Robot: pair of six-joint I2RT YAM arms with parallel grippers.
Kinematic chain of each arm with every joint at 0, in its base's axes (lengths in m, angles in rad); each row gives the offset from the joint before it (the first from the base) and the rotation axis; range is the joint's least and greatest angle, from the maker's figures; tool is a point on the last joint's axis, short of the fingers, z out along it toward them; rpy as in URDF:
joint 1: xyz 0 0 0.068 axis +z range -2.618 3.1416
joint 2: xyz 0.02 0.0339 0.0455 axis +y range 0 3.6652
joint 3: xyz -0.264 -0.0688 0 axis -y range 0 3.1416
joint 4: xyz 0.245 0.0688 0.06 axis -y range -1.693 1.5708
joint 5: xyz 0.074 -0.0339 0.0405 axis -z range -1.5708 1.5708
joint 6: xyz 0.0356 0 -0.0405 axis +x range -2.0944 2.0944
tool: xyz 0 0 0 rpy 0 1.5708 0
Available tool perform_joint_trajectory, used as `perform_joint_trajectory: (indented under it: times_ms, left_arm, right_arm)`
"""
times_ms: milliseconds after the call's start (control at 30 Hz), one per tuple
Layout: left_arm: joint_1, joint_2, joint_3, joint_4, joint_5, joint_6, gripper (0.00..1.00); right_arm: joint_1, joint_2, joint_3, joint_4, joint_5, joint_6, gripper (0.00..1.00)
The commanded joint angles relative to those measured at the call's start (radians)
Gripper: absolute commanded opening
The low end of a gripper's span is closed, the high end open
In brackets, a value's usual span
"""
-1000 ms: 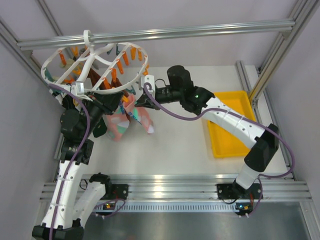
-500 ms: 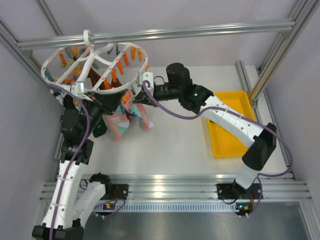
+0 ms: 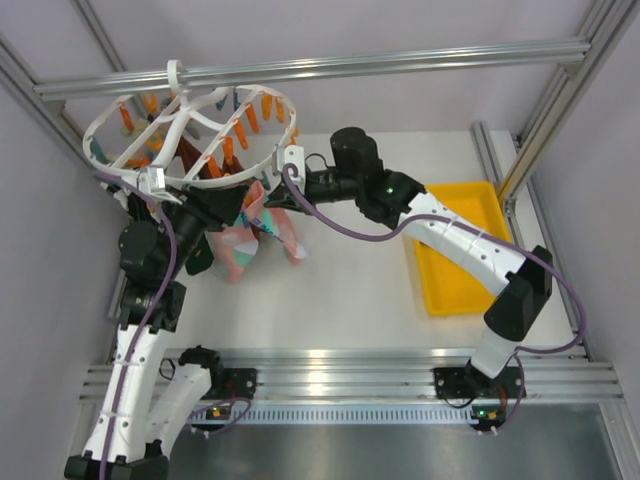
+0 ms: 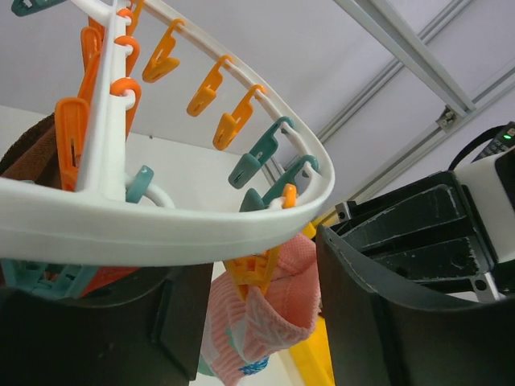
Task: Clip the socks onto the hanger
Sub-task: Clamp the sock onto the hanger.
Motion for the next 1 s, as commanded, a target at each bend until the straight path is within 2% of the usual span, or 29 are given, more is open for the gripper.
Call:
perform_joint_trajectory:
  times_ms: [0, 167, 367, 633, 967]
  left_arm:
    - [0.003, -0.042, 0.028, 0.057, -0.006, -0.016, 0.58]
    - [0.003, -0.088, 0.039, 0.054, -0.032, -0.006, 0.61]
    - [0.003, -0.152, 0.094, -0.034, -0.082, 0.062, 0.63]
    - [0.005, -0.189, 0.168, -0.249, -0.301, 0.117, 0.69]
    - [0.02, -0.189, 0.197, -0.285, -0.379, 0.108, 0.72]
  right_arm:
    - [0.027, -0.011, 0.027, 0.072, -0.011, -0.004, 0.0]
    - [0.044, -0.008, -0.005, 0.092, -0.011, 0.022, 0.0]
    - [0.093, 0.02, -0.019, 0.134, 0.004, 0.054, 0.0]
    - [0.19, 0.086, 0.021, 0.215, 0.065, 0.092, 0.0]
    - [0.264, 0.186, 0.114, 0.283, 0.143, 0.128, 0.0]
